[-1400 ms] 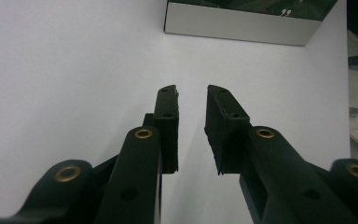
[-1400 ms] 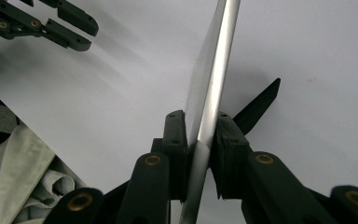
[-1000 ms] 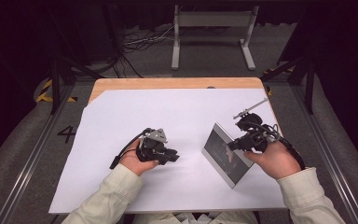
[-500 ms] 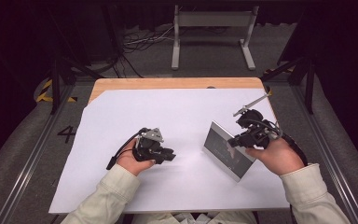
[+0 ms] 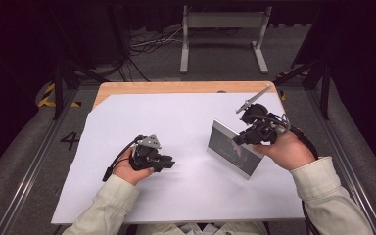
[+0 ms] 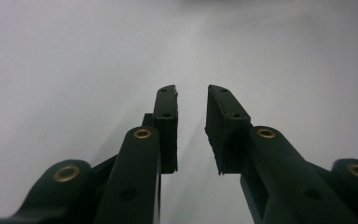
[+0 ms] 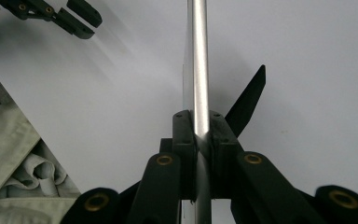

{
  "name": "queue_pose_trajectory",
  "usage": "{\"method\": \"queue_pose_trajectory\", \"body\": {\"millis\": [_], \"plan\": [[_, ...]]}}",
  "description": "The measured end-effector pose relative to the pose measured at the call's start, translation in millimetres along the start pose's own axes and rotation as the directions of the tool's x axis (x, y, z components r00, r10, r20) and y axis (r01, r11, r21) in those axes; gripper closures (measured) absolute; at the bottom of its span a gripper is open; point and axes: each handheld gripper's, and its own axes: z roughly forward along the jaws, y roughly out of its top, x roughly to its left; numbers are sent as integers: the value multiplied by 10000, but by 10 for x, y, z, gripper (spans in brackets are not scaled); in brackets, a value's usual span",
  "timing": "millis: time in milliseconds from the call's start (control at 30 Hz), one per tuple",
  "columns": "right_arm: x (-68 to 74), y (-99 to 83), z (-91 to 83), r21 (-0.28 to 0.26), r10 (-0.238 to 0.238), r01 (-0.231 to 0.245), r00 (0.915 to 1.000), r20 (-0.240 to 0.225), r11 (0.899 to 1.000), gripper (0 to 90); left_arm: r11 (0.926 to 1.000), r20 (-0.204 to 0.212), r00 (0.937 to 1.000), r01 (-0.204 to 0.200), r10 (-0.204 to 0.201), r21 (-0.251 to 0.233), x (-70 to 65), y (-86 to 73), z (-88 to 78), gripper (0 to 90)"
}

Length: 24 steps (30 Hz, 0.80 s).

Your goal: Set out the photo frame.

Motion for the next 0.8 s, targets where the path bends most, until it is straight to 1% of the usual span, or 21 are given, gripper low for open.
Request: {"method": "queue_pose_trajectory", "body": {"millis": [33, 67, 100, 267, 367, 500, 667, 800], "plan": [[11, 30, 3, 21, -156, 156, 9999, 25, 9999, 837, 10000, 0, 10000, -32, 32, 14, 9, -5, -11, 743], [18, 54, 6, 41, -298, 298, 9995, 43, 9995, 836, 10000, -16, 10000, 51, -51, -34, 8, -12, -16, 742], [22, 78, 10, 68, -448, 448, 9990, 72, 9990, 836, 10000, -44, 10000, 12, -12, -50, 14, -15, -22, 741], [36, 183, 35, 115, -950, 951, 9955, -42, 9954, 836, 9999, -42, 9999, 139, -140, -102, 47, -36, -50, 739], [44, 247, 45, 172, -1462, 1463, 9892, -72, 9891, 837, 9997, -53, 9998, 188, -189, -129, 54, -40, -53, 738], [47, 314, 50, 173, -1683, 1683, 9857, -44, 9856, 836, 9998, -100, 9998, 155, -157, -137, 56, -42, -54, 737], [85, 380, 67, 256, -2254, 2254, 9743, -58, 9739, 837, 9998, -61, 9999, 129, -130, -170, 65, -43, -67, 734], [108, 418, 79, 341, -2835, 2834, 9590, -31, 9584, 836, 9996, -50, 9998, 182, -183, -213, 71, -48, -71, 733]]}}
